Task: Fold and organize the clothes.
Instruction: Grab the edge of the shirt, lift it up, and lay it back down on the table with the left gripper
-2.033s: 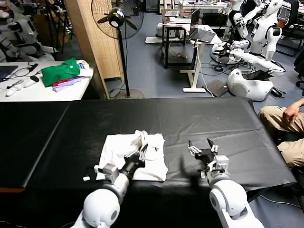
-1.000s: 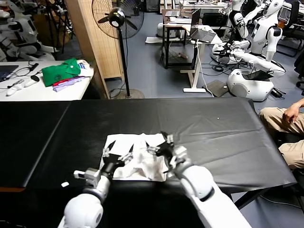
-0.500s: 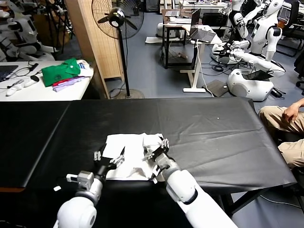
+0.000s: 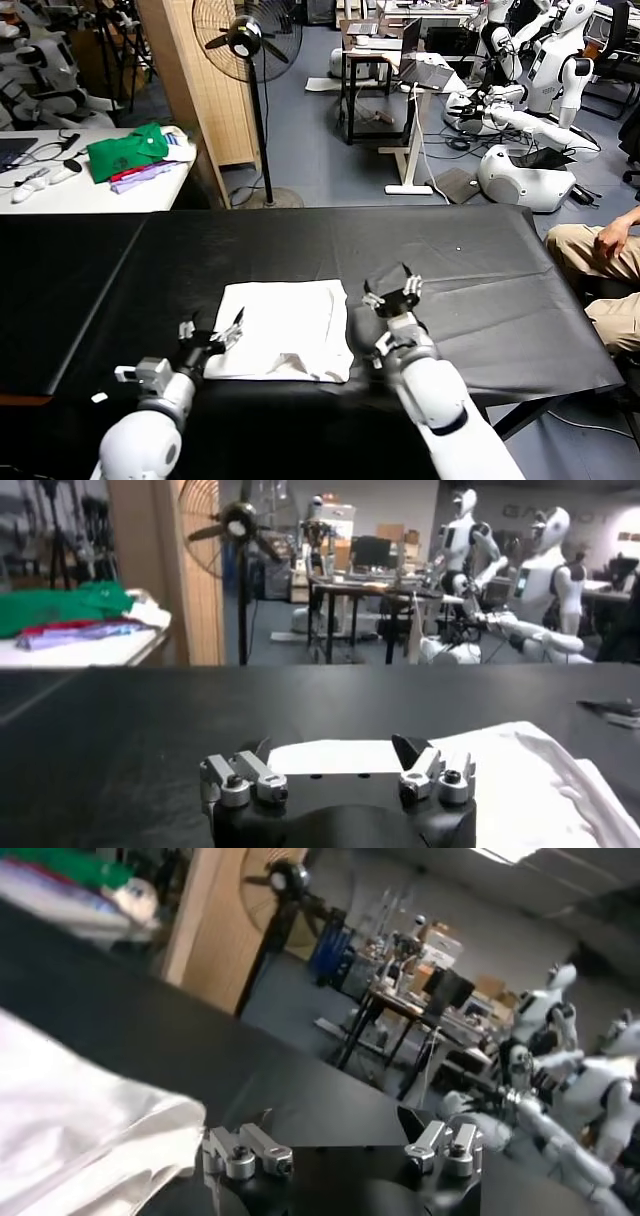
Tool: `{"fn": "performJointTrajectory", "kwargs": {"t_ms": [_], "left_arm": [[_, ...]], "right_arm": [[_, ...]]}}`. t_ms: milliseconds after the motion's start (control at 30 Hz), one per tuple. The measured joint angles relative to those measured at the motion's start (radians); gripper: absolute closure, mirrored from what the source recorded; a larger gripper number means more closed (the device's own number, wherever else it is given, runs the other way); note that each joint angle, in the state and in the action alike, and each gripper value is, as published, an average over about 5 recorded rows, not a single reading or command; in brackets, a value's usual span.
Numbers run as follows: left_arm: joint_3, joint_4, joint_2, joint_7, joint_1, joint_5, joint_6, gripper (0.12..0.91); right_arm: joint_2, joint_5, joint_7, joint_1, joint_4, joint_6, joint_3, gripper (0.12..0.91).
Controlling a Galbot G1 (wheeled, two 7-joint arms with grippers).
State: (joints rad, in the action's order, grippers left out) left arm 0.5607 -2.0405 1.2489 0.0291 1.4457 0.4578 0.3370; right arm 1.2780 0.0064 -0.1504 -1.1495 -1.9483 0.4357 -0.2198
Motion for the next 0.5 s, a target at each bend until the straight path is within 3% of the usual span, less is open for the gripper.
{"fn": "performJointTrajectory", "kwargs": {"t_ms": [167, 500], "left_arm": [[0.046, 0.035, -0.009, -0.022, 0.003, 0.158, 0.030, 0.232], [0.067, 0.081, 0.009, -0.027, -0.020, 0.382, 0.071, 0.232]], "right_arm": [[-0.005, 0.083, 0.015, -0.061, -0.048, -0.001, -0.026, 0.227], [0.009, 0.110, 0.024, -0.110, -0.084, -0.011, -0.025, 0.227]]}}
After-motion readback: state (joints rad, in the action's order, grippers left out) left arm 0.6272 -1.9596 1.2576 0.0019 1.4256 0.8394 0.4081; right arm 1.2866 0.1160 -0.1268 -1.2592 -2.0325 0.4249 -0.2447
